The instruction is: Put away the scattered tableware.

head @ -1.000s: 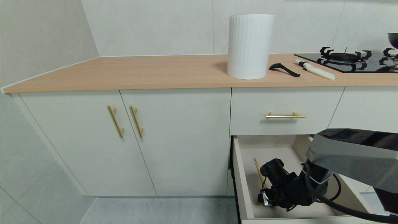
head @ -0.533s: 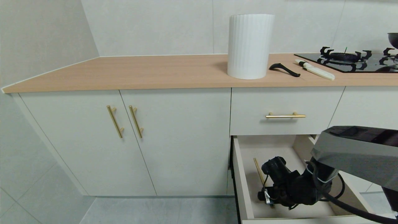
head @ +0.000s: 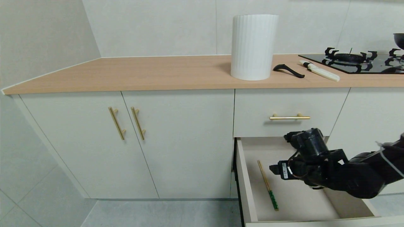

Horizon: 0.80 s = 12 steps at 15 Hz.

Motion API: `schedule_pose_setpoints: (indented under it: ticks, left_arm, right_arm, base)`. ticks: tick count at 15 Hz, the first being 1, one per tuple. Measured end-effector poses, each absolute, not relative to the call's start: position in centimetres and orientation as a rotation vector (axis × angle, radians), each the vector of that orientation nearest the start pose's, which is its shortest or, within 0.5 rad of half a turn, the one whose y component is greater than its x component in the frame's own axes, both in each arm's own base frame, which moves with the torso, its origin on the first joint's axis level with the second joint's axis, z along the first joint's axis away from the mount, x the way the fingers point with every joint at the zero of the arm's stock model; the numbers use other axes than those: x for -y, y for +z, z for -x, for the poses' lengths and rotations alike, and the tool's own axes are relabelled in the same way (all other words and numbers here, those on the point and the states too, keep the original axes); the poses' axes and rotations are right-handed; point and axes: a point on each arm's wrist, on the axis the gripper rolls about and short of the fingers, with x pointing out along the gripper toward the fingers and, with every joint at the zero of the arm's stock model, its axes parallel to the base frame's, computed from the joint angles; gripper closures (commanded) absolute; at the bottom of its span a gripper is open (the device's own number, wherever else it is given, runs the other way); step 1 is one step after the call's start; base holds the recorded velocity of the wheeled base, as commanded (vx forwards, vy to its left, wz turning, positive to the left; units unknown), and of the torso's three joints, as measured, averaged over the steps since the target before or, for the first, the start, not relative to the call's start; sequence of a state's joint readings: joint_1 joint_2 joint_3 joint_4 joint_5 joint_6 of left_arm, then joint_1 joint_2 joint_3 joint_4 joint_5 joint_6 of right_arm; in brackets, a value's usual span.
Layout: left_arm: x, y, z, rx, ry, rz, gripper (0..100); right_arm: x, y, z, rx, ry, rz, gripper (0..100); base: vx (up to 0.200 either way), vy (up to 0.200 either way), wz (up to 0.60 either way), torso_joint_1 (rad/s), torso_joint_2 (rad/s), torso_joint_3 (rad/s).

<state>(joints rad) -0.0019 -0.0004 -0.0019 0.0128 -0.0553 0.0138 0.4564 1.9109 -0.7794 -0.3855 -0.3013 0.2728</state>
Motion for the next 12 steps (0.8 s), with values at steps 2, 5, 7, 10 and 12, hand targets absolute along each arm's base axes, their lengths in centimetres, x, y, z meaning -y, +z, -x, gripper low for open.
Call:
schedule_pose_setpoints:
  ticks: [2,5,7,10,12]
  left_arm:
    - [0.1,7.5,2.3,-0.010,-0.057,-0.013,0]
    - [0.1,7.5,2.3,-0.010,-0.057,-0.013,0]
    - [0.1,7.5,2.3,-0.010,-0.057,-0.014,0]
    - [0.1,7.5,2.3,-0.010,-0.057,-0.013,0]
    - [0.1,7.5,2.3,-0.010,-0.056,-0.013,0]
  right_arm:
    - [-12.6,10.6,-28.2,-0.653,0.050,0.013,0]
    - [-11.0,13.4,-27.4,-0.569,0.038,0.015,0]
    - [-10.3,14.6,-26.9,-0.529,0.028,0.004,0]
    - [-9.9,15.4,-26.5,-0.505,0.025,-0.005,0]
    - [-9.9,15.6,-26.4,-0.499,0.028,-0.005,0]
  base:
    - [0.000,0.000,0.00,0.000,0.00,0.000]
    - [0.000,0.000,0.00,0.031,-0.12,-0.073]
    - [0.000,0.000,0.00,0.041,-0.24,-0.263]
    - [0.000,0.000,0.00,0.159,-0.45,-0.297]
    - [0.000,0.000,0.00,0.158,-0.51,-0.290]
